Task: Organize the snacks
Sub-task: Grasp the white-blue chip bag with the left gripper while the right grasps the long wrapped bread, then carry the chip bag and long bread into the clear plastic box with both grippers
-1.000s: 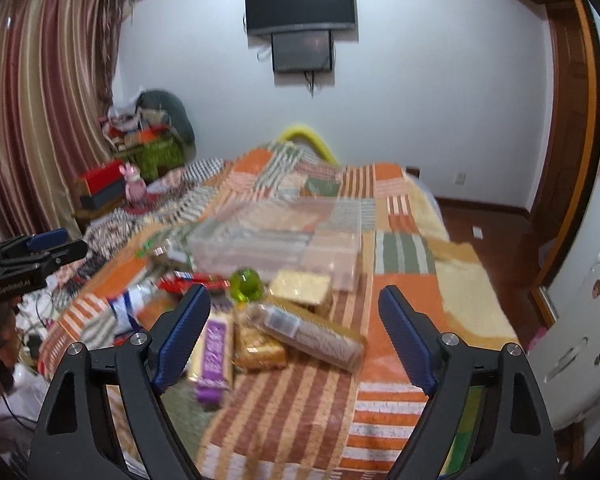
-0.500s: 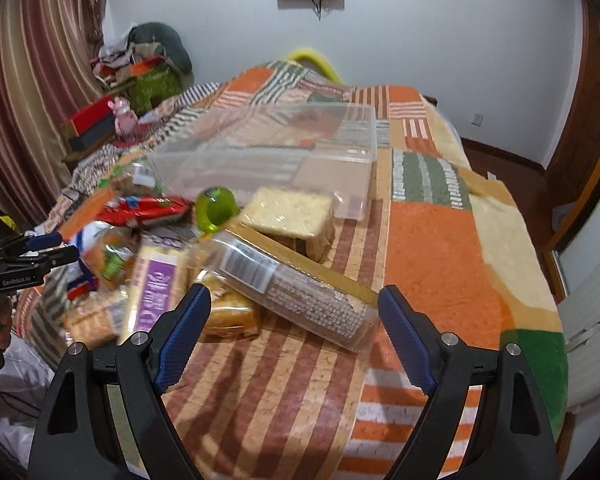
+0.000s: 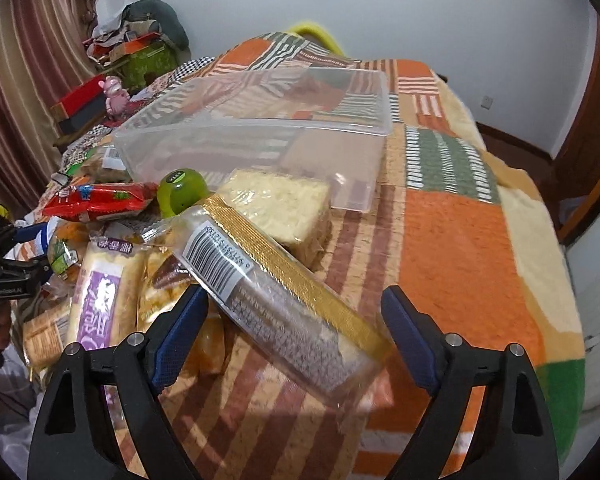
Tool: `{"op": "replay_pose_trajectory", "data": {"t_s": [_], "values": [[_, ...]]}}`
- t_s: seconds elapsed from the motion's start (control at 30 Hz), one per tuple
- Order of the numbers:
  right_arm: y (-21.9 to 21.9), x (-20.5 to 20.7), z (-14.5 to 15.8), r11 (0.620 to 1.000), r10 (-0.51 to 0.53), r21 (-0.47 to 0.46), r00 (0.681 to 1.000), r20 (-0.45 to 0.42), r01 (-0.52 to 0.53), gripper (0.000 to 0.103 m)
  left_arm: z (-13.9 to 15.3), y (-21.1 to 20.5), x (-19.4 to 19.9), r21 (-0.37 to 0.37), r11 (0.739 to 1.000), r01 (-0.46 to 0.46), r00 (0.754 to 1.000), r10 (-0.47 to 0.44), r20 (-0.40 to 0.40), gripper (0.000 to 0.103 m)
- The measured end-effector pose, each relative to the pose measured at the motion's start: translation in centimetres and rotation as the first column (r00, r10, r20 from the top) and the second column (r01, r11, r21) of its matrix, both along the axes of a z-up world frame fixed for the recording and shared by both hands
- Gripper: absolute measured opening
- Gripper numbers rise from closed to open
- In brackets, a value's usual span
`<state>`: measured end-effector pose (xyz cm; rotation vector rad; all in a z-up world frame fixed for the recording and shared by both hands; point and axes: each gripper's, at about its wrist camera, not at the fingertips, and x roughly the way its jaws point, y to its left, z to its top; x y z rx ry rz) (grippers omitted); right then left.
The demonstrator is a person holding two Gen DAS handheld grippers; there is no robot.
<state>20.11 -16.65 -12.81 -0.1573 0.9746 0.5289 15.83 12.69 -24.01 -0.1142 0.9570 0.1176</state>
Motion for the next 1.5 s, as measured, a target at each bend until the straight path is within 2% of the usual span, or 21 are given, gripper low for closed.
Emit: {"op": "replay_pose_trajectory", "data": {"t_s": [0.1,0.2,0.3,0.37,0.57,0.63,0.73,0.83,1.17,1.3,1.5], "values": [[0.2,0.3,-0.1,1.000,0.013,0.015,1.000,-0.004,-0.013,0.086,-0.3,0.4,0.2,-0.017,1.000,-0.017,1.000,0.017,0.006,0.103],[0.4,0.4,0.0,0.999,0.025,0.030,1.000,-0.007,-0.025,0.079,-0.4,0.6,0.3,-0.025,1.000,-0.018,1.000,0.018,0.012,0.103],[0.6,0.1,0.2,0.998,0.044,0.035,0.999,-0.007,-0.044,0.066,-0.6,0.7,0.5,-0.028,1.000,-0.009,1.000,0.009,0.012,0.103],[0.8,-0.2,0.5,0.998,0.060,0.030,0.998,-0.003,-0.060,0.052,-0.7,0.8,0.6,-0.040,0.999,-0.003,1.000,0.003,0.004,0.103],[1.0,-0.7,0.8,0.997,0.068,0.027,0.998,0.005,-0.069,0.037,-0.8,1.2,0.8,-0.055,0.998,-0.007,1.000,0.006,-0.004,0.101],[1.0,-1.0,1.0,0.998,0.062,0.022,0.998,0.016,-0.062,0.035,-0.8,1.1,0.6,-0.036,0.999,-0.010,1.000,0.009,-0.013,0.088],[0.8,-1.2,1.4,0.998,0.049,0.035,0.999,0.014,-0.050,0.033,-0.6,1.5,-0.1,-0.053,0.998,-0.017,1.000,0.016,-0.020,0.078],[0.5,-1.4,1.8,0.998,0.030,0.047,1.000,0.008,-0.030,0.033,-0.2,1.8,-0.8,-0.070,0.997,-0.033,0.999,0.032,-0.024,0.073],[-0.6,-2.1,3.7,0.996,-0.015,0.084,0.999,0.050,0.011,0.033,1.8,1.8,-3.3,-0.046,0.996,-0.075,0.997,0.075,-0.007,0.069],[-0.7,-2.1,4.7,0.995,-0.031,0.102,0.996,0.079,0.023,0.033,4.0,2.2,-3.8,-0.034,0.995,-0.091,0.995,0.093,0.041,0.069],[-1.0,-1.3,5.8,0.990,-0.049,0.134,0.992,0.112,0.034,0.033,8.0,1.8,-3.0,0.007,0.998,-0.067,0.989,0.066,0.130,0.069]]}}
